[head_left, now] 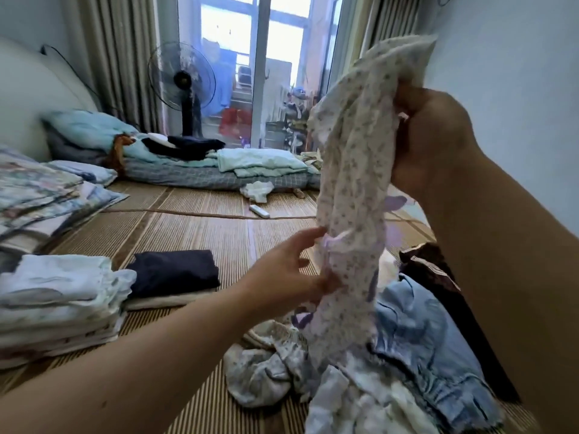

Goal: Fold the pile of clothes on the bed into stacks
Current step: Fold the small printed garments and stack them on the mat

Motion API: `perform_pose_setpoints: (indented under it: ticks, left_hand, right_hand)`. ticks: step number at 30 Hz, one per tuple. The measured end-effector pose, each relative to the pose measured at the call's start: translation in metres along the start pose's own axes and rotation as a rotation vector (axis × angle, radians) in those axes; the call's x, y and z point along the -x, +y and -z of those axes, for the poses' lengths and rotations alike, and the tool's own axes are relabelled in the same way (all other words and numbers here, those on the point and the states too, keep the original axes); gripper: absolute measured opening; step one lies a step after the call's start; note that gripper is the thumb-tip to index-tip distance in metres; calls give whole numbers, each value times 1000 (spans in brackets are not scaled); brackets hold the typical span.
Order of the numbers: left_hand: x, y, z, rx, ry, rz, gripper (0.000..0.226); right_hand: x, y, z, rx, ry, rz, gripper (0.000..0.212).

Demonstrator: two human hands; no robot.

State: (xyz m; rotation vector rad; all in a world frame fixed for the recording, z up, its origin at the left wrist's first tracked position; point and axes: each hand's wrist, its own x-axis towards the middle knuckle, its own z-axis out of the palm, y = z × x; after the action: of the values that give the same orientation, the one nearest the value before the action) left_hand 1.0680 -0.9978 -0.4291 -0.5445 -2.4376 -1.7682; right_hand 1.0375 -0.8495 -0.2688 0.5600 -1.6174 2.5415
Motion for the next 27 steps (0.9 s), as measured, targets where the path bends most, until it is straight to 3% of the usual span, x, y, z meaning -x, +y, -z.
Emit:
perform_pose_setpoints:
  ticks: [2, 3, 7, 11, 15, 18, 21, 23, 25, 27]
  left_hand:
    - [8, 15, 8, 96, 52, -69, 59]
    - [14, 21, 14, 125, 57, -85, 56]
    - [40, 43, 30, 57, 34, -112, 68]
    - [54, 57, 43, -26, 207, -68, 57]
    - [64, 63, 81, 86, 384, 38, 35]
    - [68, 66, 109, 252, 459, 117, 32]
    - [63, 72, 127, 218, 499, 188, 23]
    - [61, 79, 137, 234, 449, 243, 28]
    - [58, 84, 145, 131, 360, 272, 27]
    - [56, 86, 150, 1, 308, 230, 21]
  right_hand:
    - [2, -14, -25, 3, 52, 74, 32]
    - [1, -19, -36, 4, 105, 102, 31]
    - [-3, -22, -72, 8, 235, 85, 36]
    - [-3, -4, -94, 179, 194, 100, 45]
    - [1, 30, -88, 202, 288, -27, 22]
    - [8, 65, -71, 376, 132, -193, 14]
    - [25, 97, -59, 421, -21, -361, 15]
    - [38, 110, -60, 490, -135, -319, 50]
    - [48, 116, -71, 501, -372, -168, 83]
    - [53, 115, -90, 482, -565, -134, 94]
